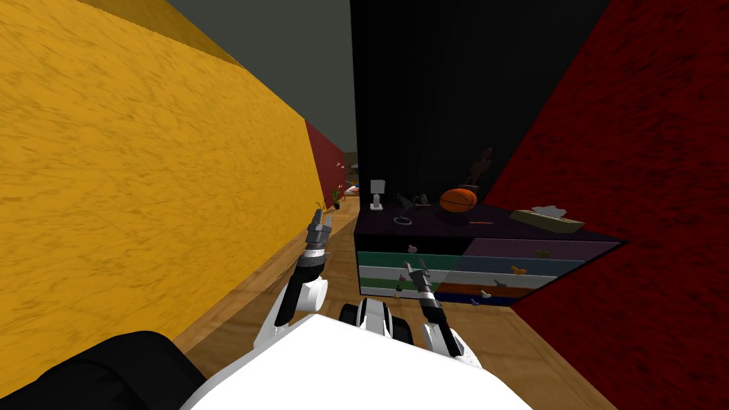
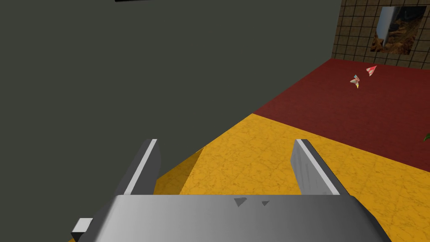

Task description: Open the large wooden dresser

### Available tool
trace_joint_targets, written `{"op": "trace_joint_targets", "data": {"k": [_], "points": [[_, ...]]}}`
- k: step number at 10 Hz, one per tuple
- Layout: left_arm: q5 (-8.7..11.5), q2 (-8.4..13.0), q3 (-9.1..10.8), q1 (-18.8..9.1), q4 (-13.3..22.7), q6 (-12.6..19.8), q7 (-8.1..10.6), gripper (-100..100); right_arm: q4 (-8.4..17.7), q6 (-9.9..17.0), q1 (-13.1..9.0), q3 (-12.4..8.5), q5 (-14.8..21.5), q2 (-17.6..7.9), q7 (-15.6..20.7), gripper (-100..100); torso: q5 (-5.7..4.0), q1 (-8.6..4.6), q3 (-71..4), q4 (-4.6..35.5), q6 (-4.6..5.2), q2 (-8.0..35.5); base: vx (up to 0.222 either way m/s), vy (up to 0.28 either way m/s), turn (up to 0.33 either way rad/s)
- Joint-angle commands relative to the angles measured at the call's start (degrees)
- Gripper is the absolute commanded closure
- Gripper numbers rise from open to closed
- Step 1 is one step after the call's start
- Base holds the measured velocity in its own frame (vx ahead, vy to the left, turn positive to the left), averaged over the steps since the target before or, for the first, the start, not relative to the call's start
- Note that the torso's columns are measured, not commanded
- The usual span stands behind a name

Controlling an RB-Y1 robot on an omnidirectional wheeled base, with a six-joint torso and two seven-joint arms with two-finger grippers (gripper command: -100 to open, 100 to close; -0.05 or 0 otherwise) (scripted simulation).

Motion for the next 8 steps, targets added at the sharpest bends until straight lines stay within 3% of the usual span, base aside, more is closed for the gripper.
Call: {"op": "trace_joint_targets", "data": {"k": [1, 3, 5, 8], "points": [[0.0, 0.0, 0.0, 0.0, 0.0, 0.0, 0.0, 0, -0.93, 2.11, -0.37, -1.17, 0.01, -1.92, 1.35, -100, 0.01, 0.06, 0.01, 0.0, 0.0, 0.02, -0.021, 0.139, -0.112], [0.0, -0.01, -0.01, 0.0, 0.0, 0.0, 0.0, 0, -2.38, 1.35, -0.77, -1.48, -0.33, -3.26, 1.2, -100, 0.09, 0.29, 0.01, 0.01, -0.01, 0.01, -0.009, 0.148, -0.083], [0.0, -0.01, -0.01, 0.0, 0.0, 0.0, 0.0, 0, -4.51, -0.03, -1.3, -1.79, -0.85, -5.03, 5.13, -100, 0.01, 0.07, -0.01, -0.01, -0.01, -0.02, -0.012, 0.146, -0.069], [0.0, 0.0, 0.0, 0.0, 0.0, 0.0, 0.0, 0, -5.38, -0.61, -1.51, -1.9, -1.06, -5.73, 10.37, -100, -0.06, -0.19, -0.01, -0.01, 0.0, -0.03, -0.001, 0.045, -0.021]]}}
